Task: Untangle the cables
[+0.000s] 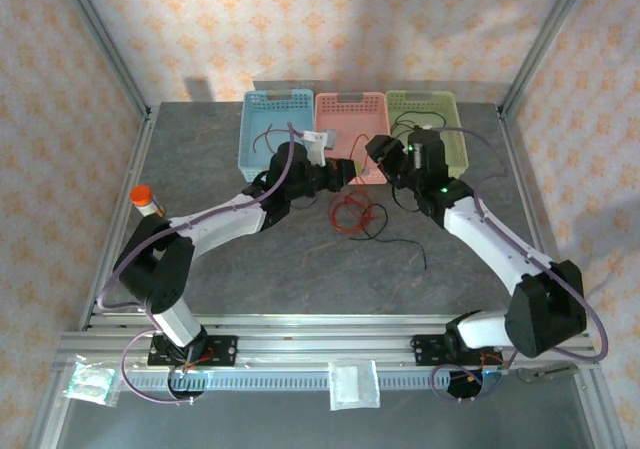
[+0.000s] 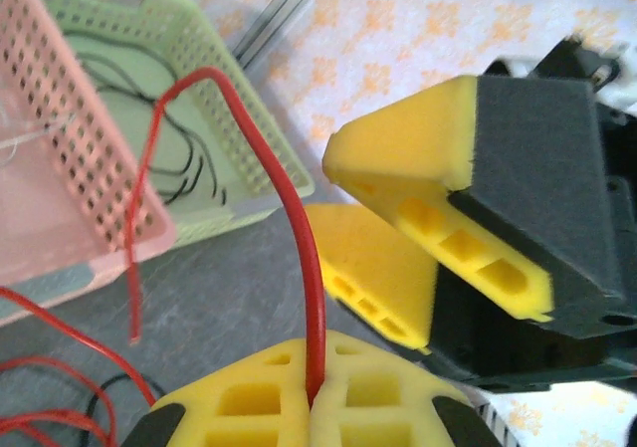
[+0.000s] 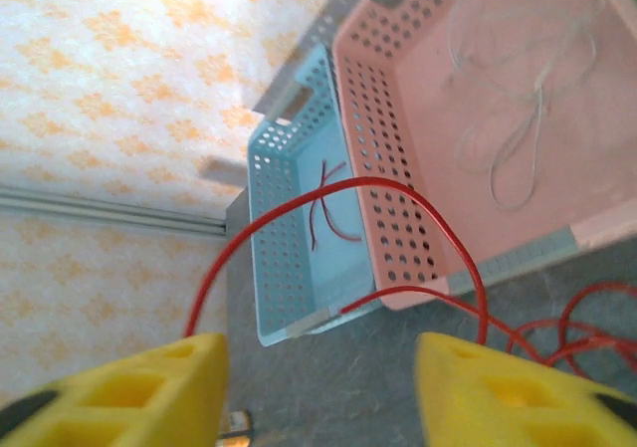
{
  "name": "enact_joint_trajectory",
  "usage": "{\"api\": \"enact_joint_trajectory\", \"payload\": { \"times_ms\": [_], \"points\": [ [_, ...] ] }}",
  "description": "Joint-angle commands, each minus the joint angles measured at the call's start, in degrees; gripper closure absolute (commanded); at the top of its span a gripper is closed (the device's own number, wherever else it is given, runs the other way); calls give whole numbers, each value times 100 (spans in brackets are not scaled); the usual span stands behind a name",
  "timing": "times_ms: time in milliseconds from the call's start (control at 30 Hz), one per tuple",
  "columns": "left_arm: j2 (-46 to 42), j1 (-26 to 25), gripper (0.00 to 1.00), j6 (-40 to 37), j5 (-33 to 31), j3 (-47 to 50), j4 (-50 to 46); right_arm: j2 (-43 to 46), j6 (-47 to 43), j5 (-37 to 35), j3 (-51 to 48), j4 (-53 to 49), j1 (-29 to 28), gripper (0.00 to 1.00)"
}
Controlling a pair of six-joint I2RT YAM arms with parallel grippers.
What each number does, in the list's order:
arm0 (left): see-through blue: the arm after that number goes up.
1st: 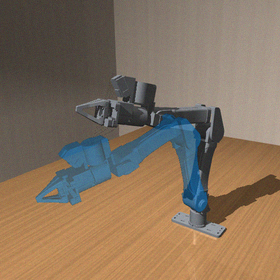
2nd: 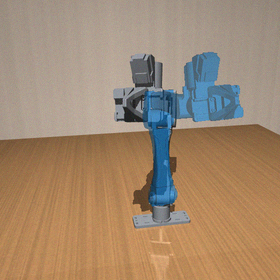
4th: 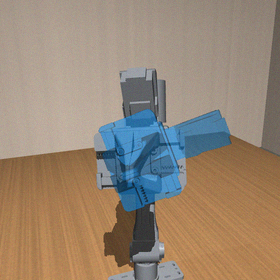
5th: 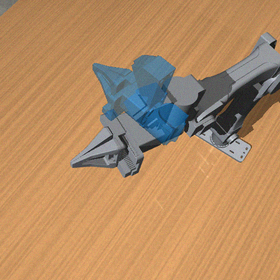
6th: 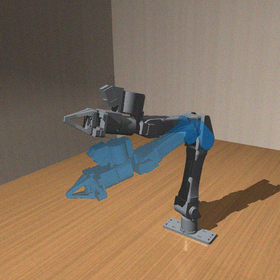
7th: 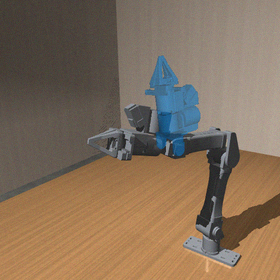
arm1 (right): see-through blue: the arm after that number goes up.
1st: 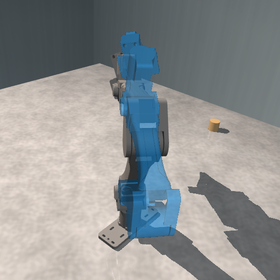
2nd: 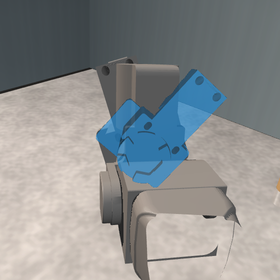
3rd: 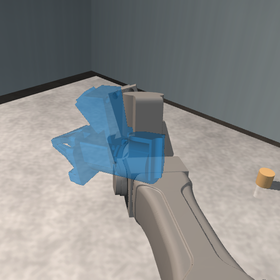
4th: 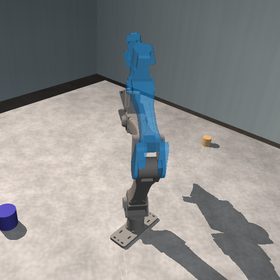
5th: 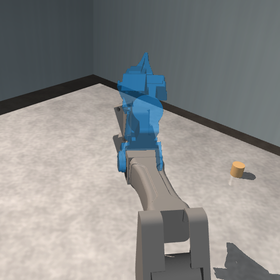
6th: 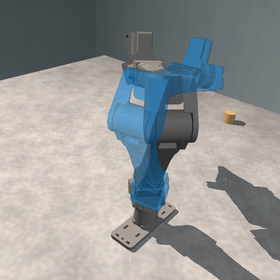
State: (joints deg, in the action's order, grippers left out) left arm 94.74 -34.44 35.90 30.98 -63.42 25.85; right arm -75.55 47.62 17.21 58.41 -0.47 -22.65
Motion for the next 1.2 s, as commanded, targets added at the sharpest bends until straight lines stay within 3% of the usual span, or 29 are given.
{"api": "enact_joint_trajectory", "payload": {
  "times_ms": [0,133,300,500,633,867,1033,1167],
  "points": [
    [-313,216,100,-98,-3,-277,-229,373,-657,-551,-128,239,32,41],
    [-469,489,100,-15,200,-458,-305,579,-948,-552,-300,486,33,38],
    [-565,855,100,-94,355,-612,-496,665,-1418,-751,-480,741,9,18],
    [-649,1168,100,-700,145,-1020,-1360,565,-1989,-1174,-284,643,-266,14],
    [-590,1331,100,-1108,-172,-1483,-2115,399,-2370,-1556,-51,598,-671,11],
    [-103,1435,100,-1870,-1310,-2594,-3690,-63,-2810,-2163,368,624,-1382,7],
    [251,1531,100,-2061,-1987,-3049,-4219,-471,-3130,-2284,606,792,-1798,4],
    [514,1695,100,-2009,-2105,-3284,-4307,-824,-3542,-2635,732,951,-2205,4]
  ]
}}
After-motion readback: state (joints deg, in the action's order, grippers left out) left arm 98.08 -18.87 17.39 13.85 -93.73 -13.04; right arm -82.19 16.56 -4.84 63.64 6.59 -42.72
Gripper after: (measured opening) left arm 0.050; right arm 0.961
